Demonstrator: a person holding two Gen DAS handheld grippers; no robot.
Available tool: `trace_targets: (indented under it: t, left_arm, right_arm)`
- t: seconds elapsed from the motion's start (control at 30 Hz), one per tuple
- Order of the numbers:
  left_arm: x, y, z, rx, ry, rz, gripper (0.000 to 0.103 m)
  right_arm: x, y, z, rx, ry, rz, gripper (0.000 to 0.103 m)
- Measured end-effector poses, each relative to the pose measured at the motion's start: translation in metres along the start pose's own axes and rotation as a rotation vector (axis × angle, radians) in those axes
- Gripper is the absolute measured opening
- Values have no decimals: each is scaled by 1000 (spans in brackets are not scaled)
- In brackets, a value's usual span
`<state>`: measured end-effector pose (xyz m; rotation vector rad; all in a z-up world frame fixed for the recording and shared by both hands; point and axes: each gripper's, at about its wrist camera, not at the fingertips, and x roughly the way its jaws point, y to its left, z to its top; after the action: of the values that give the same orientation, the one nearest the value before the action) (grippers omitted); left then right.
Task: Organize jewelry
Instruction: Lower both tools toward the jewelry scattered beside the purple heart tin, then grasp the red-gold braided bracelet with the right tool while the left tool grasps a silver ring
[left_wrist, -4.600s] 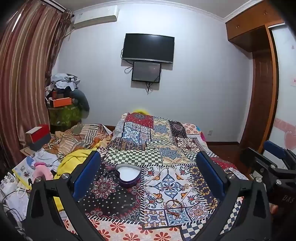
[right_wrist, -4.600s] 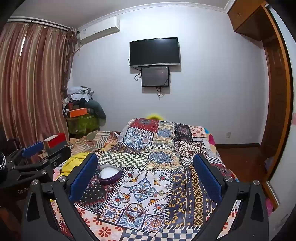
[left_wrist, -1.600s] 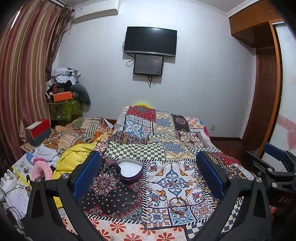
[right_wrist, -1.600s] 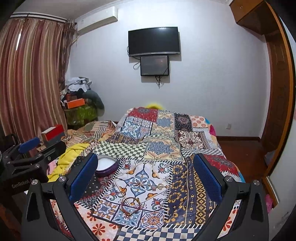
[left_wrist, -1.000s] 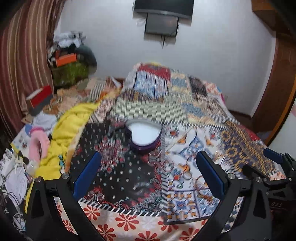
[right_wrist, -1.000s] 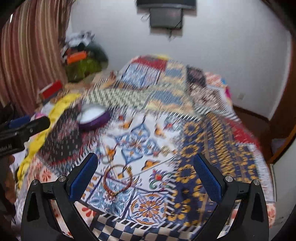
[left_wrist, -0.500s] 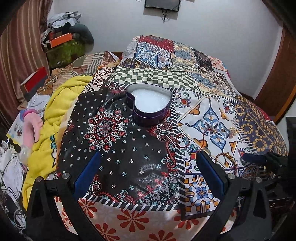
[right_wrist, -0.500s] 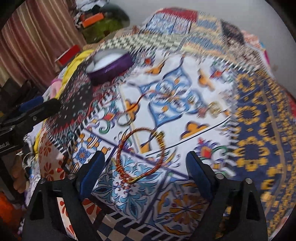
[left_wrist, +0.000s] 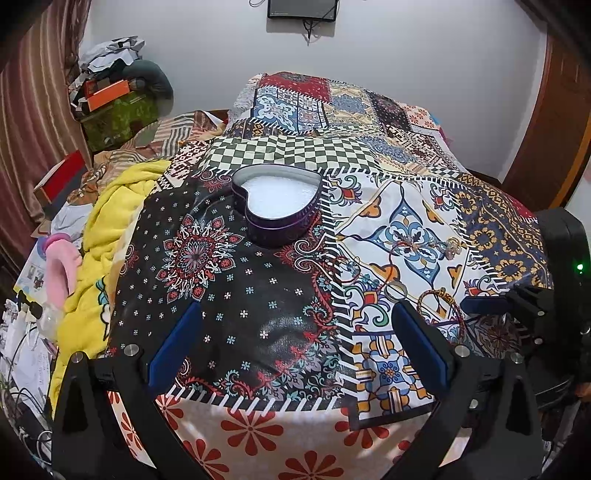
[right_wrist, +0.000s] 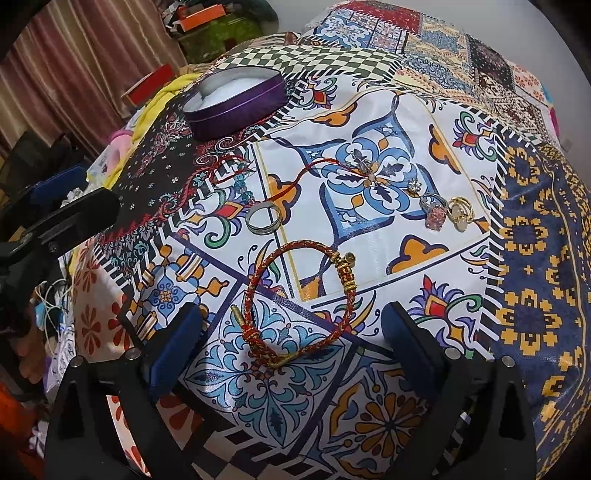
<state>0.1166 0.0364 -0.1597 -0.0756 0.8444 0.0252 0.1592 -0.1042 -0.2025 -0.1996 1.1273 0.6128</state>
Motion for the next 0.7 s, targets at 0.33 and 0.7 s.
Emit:
trace_targets:
  t: [0.33, 0.7]
  left_arm:
    - [7, -6, -5, 4, 46, -20, 103]
    - [47, -49, -1, 78, 186, -154, 82]
  right_arm:
    - [-12, -17, -2, 38, -62, -41, 28]
    - [-24, -30, -11, 81, -84, 0, 9]
